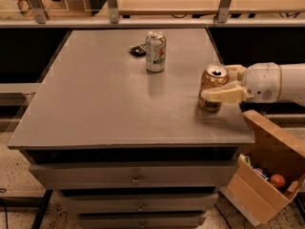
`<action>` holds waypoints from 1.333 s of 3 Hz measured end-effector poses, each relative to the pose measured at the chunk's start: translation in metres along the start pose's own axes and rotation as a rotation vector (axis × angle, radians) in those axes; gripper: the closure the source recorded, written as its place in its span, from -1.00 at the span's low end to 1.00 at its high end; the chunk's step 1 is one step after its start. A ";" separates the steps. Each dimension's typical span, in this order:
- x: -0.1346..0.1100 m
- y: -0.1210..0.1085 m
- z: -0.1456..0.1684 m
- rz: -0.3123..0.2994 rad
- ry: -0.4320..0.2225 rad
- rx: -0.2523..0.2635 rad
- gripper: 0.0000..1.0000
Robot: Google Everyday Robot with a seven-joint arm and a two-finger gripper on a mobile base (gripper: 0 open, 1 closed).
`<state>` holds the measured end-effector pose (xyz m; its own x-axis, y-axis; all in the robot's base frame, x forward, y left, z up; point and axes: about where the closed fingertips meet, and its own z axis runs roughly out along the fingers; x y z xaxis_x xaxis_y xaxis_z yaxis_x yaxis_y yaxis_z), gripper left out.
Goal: Knock orange can over
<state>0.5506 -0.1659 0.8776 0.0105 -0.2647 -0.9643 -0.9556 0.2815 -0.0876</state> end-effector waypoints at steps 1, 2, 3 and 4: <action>-0.010 0.001 0.001 -0.077 0.122 0.030 0.71; -0.028 0.012 0.007 -0.246 0.347 0.058 1.00; -0.037 0.029 0.014 -0.414 0.558 0.049 1.00; -0.032 0.044 0.017 -0.515 0.745 0.019 0.66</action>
Offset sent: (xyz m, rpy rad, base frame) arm -0.0227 0.0160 0.0532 -0.7981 -0.2866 -0.0326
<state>0.5134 -0.1291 0.9005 0.2352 -0.8887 -0.3936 -0.8803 -0.0231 -0.4739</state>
